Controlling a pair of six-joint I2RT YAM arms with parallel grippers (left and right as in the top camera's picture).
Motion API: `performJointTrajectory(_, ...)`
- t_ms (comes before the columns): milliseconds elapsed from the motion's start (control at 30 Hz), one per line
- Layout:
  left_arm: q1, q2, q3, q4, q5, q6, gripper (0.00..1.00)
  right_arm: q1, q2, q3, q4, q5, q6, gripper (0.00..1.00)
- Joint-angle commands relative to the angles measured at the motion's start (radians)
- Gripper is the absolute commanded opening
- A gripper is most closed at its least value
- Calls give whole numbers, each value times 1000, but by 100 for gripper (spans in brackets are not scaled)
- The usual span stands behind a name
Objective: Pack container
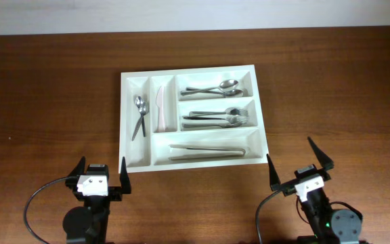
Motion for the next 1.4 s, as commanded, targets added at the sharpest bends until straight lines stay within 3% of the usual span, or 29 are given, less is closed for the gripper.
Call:
performJointTrajectory(0, 2, -9, -8, 1, -11, 16, 99, 10, -10, -36, 6, -9, 2, 99)
performJointTrajectory(467, 2, -9, -8, 1, -11, 16, 99, 10, -10, -73, -88, 38, 161, 99)
performJointTrajectory(667, 2, -9, -8, 1, -11, 16, 99, 10, -10, -73, -96, 140, 321, 99)
performJointTrajectory(1367, 2, -9, -8, 1, -11, 16, 99, 10, -10, -73, -100, 171, 323, 99)
